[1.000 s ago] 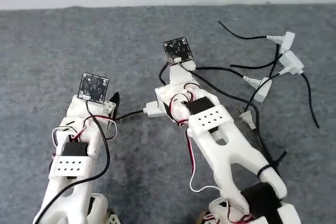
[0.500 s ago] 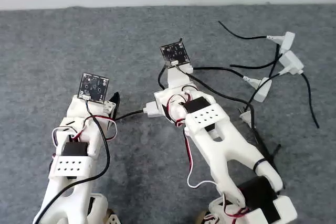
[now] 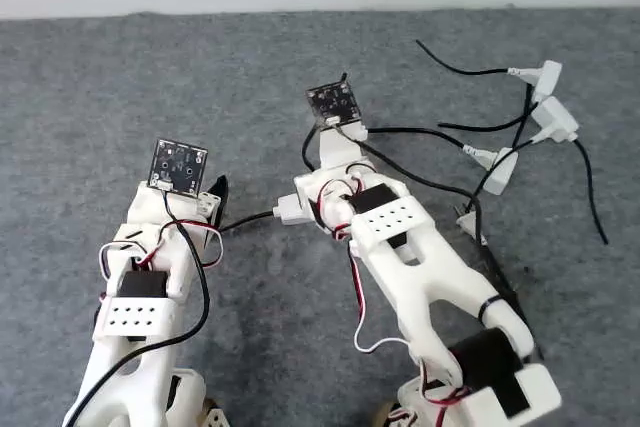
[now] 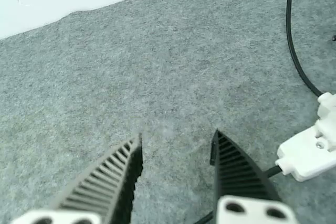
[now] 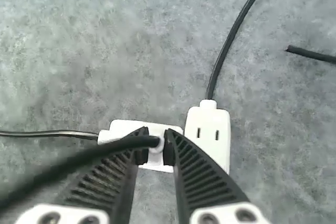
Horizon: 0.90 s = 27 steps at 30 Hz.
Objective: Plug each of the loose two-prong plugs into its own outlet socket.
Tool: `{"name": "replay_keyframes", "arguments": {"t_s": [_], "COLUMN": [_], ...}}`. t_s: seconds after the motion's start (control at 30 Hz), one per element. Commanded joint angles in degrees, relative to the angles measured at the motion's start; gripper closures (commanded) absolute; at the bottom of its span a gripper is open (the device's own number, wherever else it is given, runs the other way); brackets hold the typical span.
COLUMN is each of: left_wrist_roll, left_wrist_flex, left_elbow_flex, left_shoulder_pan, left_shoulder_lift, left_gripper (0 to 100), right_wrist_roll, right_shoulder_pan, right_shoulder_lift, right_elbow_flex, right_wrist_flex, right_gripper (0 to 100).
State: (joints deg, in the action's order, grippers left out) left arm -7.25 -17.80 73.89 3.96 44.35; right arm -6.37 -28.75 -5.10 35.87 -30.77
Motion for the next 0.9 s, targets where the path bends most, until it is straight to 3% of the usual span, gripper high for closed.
{"name": "replay_keyframes", "arguments": {"t_s": [0.0,0.87], "left_wrist_roll": [0.44,0.70], "left_wrist_flex": [1.67,1.76], "left_elbow_flex": [-0.22,-0.22], "left_shoulder_pan": [0.44,1.67], "left_shoulder_lift": [0.97,1.41], "left_gripper": [80,80], "right_wrist_roll": [0.70,2.99], "right_shoulder_pan": [-1.63,-6.02], "right_shoulder_lift": [0.57,9.89], "right_elbow_flex": [-0.88,2.02], "right_wrist_flex": [0.48,6.29], "right_gripper": [99.1,99.1]}}
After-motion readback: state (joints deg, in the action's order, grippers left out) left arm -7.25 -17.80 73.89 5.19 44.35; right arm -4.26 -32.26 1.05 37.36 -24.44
